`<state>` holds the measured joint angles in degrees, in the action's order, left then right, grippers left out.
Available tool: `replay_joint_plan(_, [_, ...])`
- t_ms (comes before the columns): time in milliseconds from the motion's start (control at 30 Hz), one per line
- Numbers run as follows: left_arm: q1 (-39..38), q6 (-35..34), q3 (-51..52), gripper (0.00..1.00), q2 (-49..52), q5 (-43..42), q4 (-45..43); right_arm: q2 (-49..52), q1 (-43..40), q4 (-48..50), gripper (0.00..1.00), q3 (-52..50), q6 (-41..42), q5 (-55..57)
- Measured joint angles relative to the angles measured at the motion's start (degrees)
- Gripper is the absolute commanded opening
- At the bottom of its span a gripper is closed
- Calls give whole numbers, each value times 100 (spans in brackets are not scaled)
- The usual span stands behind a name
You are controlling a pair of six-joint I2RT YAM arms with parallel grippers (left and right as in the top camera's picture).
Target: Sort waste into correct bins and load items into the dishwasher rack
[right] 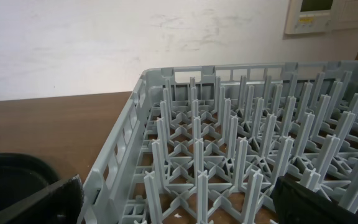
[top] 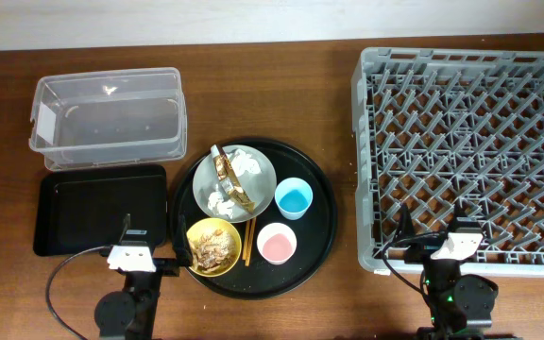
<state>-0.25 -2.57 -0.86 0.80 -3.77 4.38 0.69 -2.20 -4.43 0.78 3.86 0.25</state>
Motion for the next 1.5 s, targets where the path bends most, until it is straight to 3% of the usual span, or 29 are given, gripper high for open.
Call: replay_joint_plan(1500, [0,0,0,99,0,-2,2,0,0,-2,98,0,140,-7])
